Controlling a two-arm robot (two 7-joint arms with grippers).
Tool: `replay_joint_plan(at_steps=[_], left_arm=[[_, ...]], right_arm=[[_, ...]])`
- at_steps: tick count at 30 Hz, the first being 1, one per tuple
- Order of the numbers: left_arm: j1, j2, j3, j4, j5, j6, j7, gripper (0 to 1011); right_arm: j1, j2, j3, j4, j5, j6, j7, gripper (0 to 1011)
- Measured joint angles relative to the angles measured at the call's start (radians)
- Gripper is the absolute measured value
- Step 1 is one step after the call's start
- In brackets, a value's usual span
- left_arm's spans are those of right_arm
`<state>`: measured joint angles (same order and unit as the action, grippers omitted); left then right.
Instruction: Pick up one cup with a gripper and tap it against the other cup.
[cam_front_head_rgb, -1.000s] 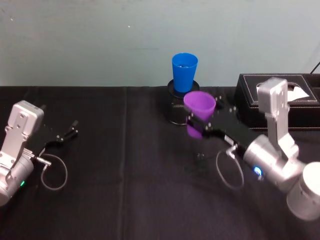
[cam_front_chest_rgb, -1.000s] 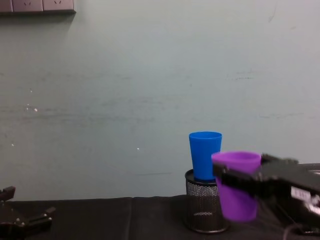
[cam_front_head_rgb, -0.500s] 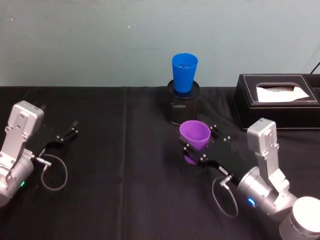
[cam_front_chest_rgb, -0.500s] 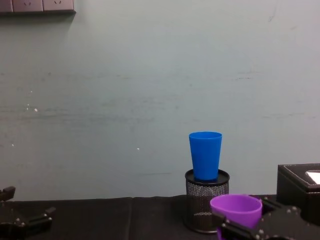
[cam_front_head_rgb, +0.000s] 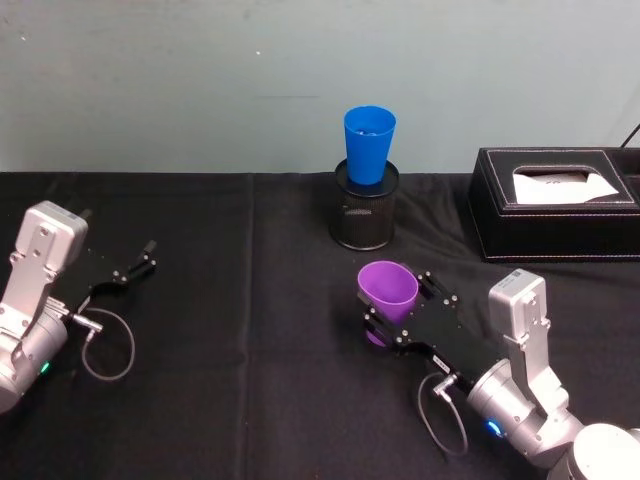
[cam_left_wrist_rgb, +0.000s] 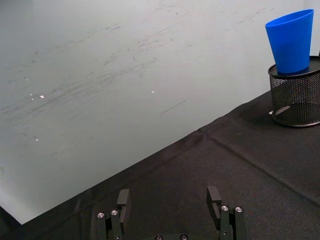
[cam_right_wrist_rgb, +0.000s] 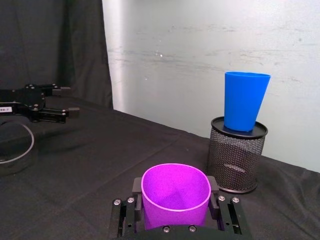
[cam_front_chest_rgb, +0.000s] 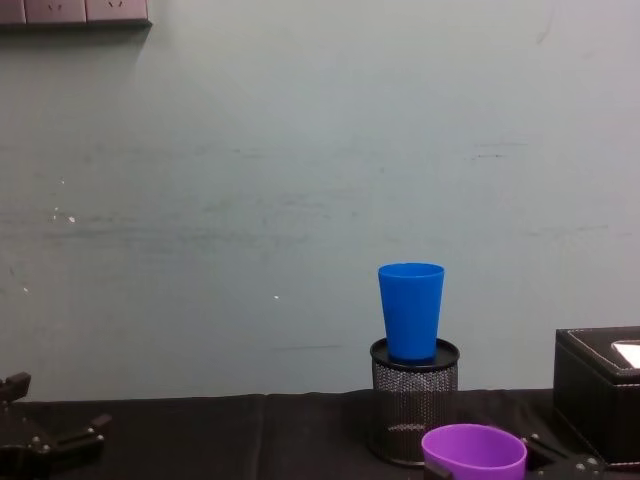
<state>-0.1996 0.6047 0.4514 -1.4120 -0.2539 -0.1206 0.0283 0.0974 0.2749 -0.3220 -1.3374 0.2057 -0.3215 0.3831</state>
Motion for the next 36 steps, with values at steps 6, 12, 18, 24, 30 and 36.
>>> replay_joint_plan(at_steps=[6, 12, 18, 24, 30, 36], left_arm=[[0.0, 0.0, 0.0, 0.0, 0.0, 0.0, 0.0, 1000], [0.0, 0.0, 0.0, 0.0, 0.0, 0.0, 0.0, 1000], [0.0, 0.0, 0.0, 0.0, 0.0, 0.0, 0.0, 1000], [0.0, 0.0, 0.0, 0.0, 0.0, 0.0, 0.0, 1000], [0.0, 0.0, 0.0, 0.0, 0.0, 0.0, 0.0, 1000], [0.0, 0.0, 0.0, 0.0, 0.0, 0.0, 0.0, 1000]], right_arm=[[-0.001, -0.01, 0.006, 0.013, -0.001, -0.014, 0.01, 741], [-0.001, -0.015, 0.01, 0.02, -0.001, -0.014, 0.011, 741], [-0.001, -0.015, 0.009, 0.02, -0.001, -0.014, 0.011, 759], [-0.001, -0.014, 0.009, 0.02, -0.001, -0.014, 0.011, 915], [-0.001, -0.014, 0.009, 0.019, -0.001, -0.015, 0.012, 1003], [-0.001, -0.013, 0.009, 0.012, -0.002, -0.015, 0.012, 1002]])
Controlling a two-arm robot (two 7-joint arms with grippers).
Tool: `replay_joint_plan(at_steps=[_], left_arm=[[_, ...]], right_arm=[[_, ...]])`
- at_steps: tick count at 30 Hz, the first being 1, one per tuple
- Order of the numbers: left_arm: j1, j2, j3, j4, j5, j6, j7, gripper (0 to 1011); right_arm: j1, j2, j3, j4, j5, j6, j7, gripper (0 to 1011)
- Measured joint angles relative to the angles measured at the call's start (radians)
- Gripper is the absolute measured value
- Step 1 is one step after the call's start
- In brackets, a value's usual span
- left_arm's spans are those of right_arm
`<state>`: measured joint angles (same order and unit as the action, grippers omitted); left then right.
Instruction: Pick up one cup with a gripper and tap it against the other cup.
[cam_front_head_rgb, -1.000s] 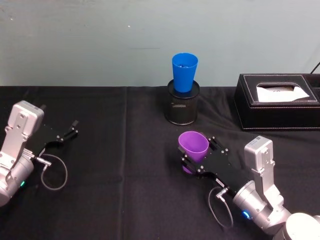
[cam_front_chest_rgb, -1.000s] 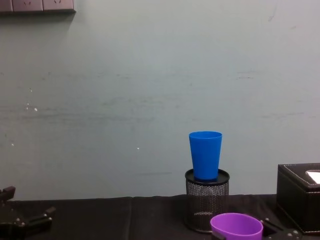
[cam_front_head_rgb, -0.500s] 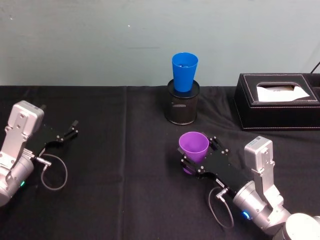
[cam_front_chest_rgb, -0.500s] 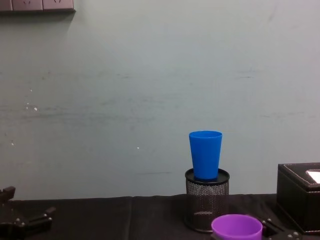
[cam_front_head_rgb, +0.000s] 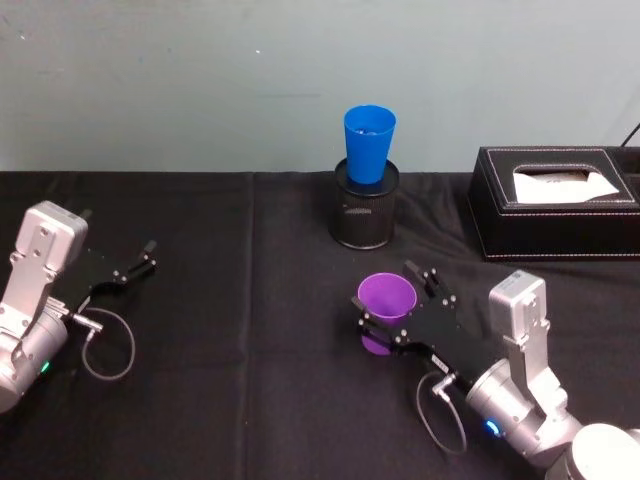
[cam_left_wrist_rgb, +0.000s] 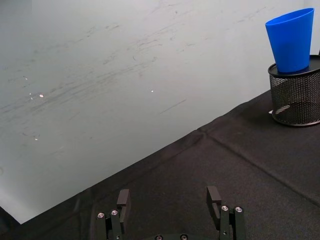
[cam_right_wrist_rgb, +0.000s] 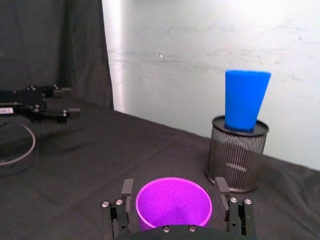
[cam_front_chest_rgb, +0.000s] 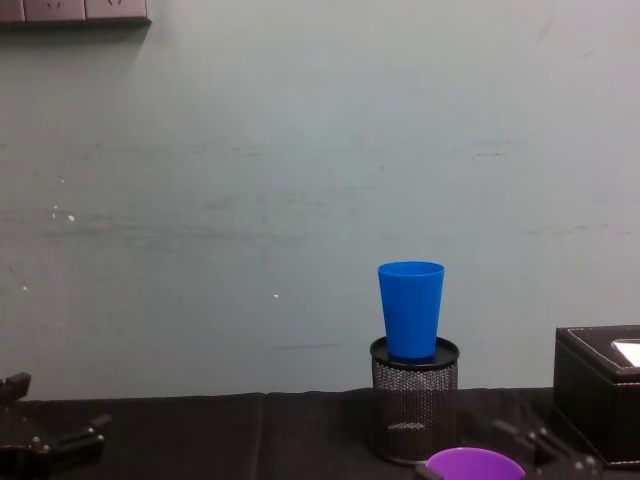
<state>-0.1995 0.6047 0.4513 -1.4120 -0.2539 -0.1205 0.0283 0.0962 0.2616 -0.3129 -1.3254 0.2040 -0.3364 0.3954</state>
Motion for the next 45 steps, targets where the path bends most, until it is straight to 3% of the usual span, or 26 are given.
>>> replay_joint_plan(at_steps=[9, 10, 13, 18, 23, 27, 45], left_arm=[[0.0, 0.0, 0.0, 0.0, 0.0, 0.0, 0.0, 1000], [0.0, 0.0, 0.0, 0.0, 0.0, 0.0, 0.0, 1000], [0.0, 0.0, 0.0, 0.0, 0.0, 0.0, 0.0, 1000], [0.0, 0.0, 0.0, 0.0, 0.0, 0.0, 0.0, 1000], [0.0, 0.0, 0.0, 0.0, 0.0, 0.0, 0.0, 1000], [0.0, 0.0, 0.0, 0.0, 0.0, 0.0, 0.0, 1000], [0.0, 0.0, 0.0, 0.0, 0.0, 0.0, 0.0, 1000]], right_arm=[[0.002, 0.016, 0.027, -0.086, -0.007, 0.043, -0.011, 1003], [-0.019, 0.021, 0.096, -0.193, -0.009, 0.167, -0.112, 1002], [-0.03, 0.009, 0.123, -0.2, -0.015, 0.191, -0.157, 1003], [-0.056, -0.043, 0.192, -0.184, -0.032, 0.25, -0.277, 1003], [-0.057, -0.065, 0.209, -0.154, -0.043, 0.269, -0.298, 1003], [-0.053, -0.073, 0.21, -0.122, -0.044, 0.265, -0.279, 1003], [-0.052, -0.071, 0.207, -0.131, -0.044, 0.264, -0.281, 1003]])
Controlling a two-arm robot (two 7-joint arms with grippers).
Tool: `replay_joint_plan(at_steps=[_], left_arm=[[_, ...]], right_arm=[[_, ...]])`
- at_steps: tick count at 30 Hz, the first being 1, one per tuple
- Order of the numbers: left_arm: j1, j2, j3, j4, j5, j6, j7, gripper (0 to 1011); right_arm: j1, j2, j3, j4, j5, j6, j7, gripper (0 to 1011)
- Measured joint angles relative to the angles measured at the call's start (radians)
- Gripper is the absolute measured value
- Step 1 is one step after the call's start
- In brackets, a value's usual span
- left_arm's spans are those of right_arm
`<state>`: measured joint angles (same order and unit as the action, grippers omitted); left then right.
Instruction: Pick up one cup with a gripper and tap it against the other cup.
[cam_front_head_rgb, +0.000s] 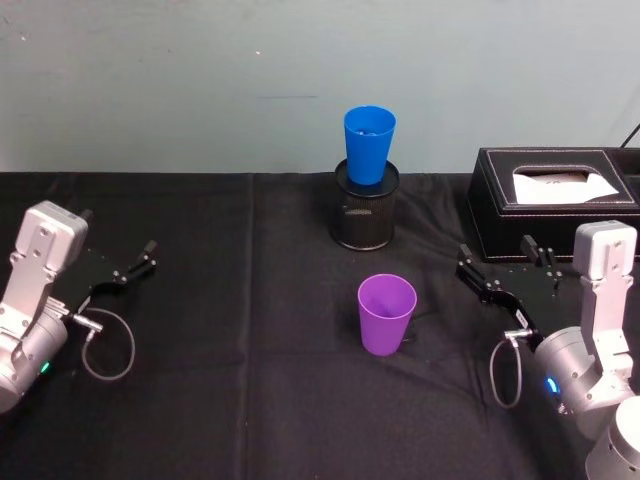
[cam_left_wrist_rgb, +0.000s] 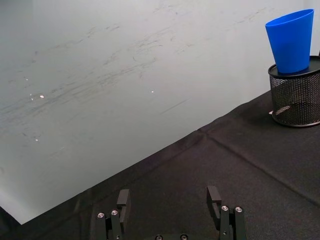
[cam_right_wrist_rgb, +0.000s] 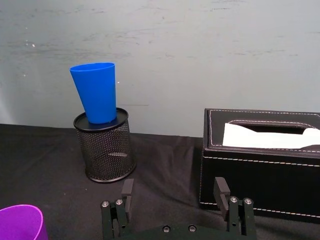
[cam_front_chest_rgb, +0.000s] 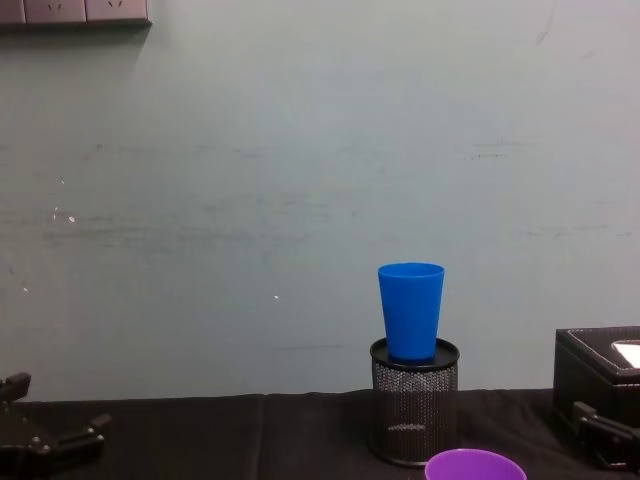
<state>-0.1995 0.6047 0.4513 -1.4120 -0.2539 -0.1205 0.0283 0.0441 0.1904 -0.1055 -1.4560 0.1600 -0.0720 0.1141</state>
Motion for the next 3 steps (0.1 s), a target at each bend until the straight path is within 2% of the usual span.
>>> replay_joint_plan(at_steps=[3], left_arm=[[0.0, 0.0, 0.0, 0.0, 0.0, 0.0, 0.0, 1000]], right_arm=[[0.0, 0.0, 0.0, 0.0, 0.0, 0.0, 0.0, 1003]])
